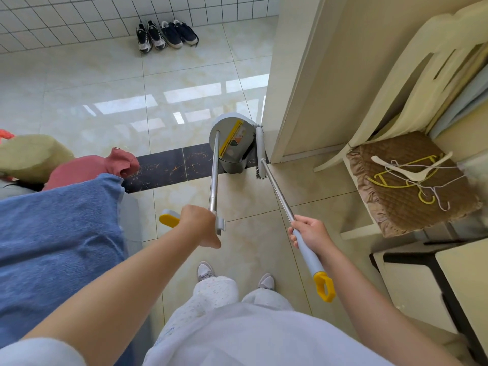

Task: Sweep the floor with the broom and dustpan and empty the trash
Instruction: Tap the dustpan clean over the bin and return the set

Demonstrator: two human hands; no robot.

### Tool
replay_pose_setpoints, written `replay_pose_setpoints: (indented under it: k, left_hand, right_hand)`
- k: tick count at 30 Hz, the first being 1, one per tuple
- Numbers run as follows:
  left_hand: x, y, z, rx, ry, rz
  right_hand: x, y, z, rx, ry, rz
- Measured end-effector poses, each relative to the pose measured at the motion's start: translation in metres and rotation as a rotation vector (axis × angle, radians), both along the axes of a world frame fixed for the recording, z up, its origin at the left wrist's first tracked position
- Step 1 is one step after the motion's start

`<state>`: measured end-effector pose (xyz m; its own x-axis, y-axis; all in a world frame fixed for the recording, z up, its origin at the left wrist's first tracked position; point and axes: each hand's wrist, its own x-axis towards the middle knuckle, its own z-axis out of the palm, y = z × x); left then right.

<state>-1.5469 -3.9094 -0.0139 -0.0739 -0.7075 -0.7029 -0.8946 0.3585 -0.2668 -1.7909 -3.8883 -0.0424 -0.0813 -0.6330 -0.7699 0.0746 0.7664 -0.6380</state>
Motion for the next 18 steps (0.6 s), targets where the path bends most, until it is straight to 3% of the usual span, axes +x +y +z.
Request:
replay_pose_setpoints:
  k: [8,18]
  left_hand:
    - [0.004,0.018,0.002,-0.183,-0.086,-0.250]
    - [-0.006,0.016,0.012,-0.223,-0.146,-0.359]
  right_hand:
    - [0.000,0.005,-0.003,0.013,-0.001,0.019]
    - [-0.004,0.009,-0.003,0.003,0.014,0.056]
